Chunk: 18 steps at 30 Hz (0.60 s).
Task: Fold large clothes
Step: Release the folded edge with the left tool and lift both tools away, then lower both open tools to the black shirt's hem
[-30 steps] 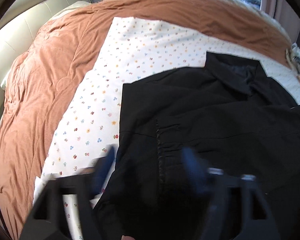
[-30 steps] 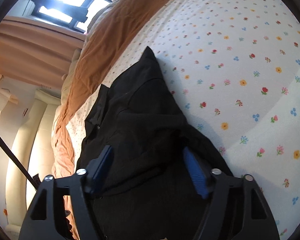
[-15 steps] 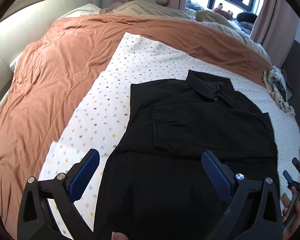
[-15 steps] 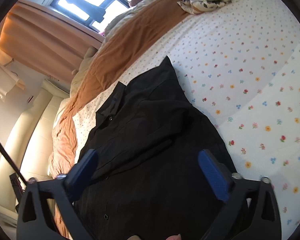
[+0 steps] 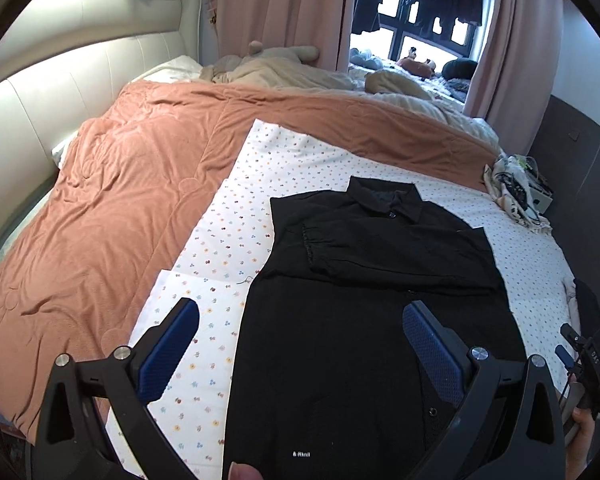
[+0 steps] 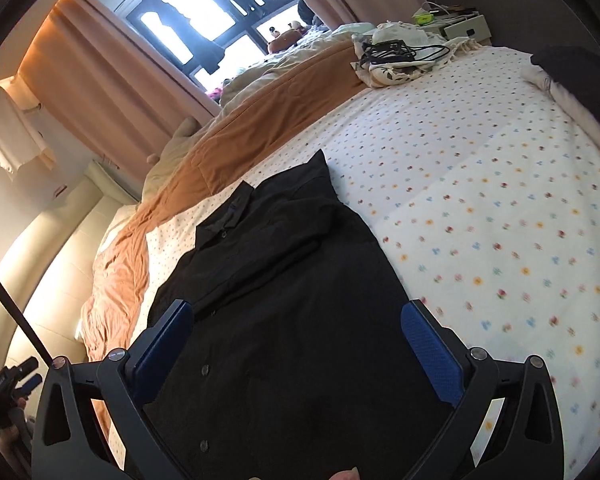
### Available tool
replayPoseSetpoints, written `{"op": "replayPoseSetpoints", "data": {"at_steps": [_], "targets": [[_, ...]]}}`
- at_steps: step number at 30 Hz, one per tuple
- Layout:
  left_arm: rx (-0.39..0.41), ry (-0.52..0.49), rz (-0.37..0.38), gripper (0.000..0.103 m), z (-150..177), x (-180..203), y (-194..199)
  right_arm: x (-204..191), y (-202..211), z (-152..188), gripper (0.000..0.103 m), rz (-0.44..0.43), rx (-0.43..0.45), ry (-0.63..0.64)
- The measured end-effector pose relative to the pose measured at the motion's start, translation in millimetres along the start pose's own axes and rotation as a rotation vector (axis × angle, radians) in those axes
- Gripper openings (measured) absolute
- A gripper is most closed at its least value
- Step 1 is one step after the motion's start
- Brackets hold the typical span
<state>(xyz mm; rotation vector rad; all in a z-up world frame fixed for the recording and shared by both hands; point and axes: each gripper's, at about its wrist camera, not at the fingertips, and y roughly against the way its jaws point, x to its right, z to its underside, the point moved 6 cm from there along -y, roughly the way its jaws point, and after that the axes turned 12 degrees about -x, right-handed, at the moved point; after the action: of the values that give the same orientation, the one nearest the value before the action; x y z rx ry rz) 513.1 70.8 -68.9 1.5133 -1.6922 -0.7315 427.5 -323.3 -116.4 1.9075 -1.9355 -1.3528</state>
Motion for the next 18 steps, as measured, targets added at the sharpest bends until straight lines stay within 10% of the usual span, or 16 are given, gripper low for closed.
{"op": "replayPoseSetpoints", "data": {"at_steps": [18], "targets": [[0.140, 0.116, 0.211, 0.103, 70.9, -8.8, 98.7, 10.9, 131.7, 58.7, 0.103, 0.032, 0.040, 0.036]]}}
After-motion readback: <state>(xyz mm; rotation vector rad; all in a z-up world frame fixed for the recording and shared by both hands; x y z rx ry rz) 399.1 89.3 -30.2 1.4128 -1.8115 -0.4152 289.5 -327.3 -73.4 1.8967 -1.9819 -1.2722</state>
